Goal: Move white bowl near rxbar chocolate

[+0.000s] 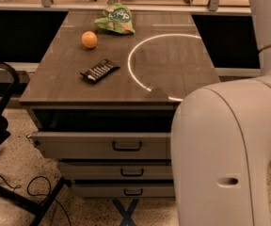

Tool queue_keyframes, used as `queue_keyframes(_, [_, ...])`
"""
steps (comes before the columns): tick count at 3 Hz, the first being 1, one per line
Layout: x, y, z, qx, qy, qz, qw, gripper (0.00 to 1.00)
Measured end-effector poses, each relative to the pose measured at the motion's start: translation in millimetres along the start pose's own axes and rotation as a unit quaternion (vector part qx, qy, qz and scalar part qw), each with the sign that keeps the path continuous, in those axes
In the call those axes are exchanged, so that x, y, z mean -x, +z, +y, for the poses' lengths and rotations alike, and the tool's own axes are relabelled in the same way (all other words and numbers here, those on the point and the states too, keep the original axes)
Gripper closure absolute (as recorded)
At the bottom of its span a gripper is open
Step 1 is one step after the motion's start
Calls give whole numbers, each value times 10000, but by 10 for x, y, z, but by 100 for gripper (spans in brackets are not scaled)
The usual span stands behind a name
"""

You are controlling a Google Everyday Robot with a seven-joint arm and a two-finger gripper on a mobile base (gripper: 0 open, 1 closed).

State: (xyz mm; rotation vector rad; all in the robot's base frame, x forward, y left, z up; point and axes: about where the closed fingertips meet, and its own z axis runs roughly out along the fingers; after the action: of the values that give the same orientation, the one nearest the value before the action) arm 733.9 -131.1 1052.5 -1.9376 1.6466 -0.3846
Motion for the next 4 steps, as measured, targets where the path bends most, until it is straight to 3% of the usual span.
queue_keyframes(1, [99,-18,77,128,-95,-59,9999,100])
queue_keyframes(2, [264,-39,340,451,-205,-170,9986,100])
queue_keyframes(4, [653,-554,1021,464,-75,-706,9964,100])
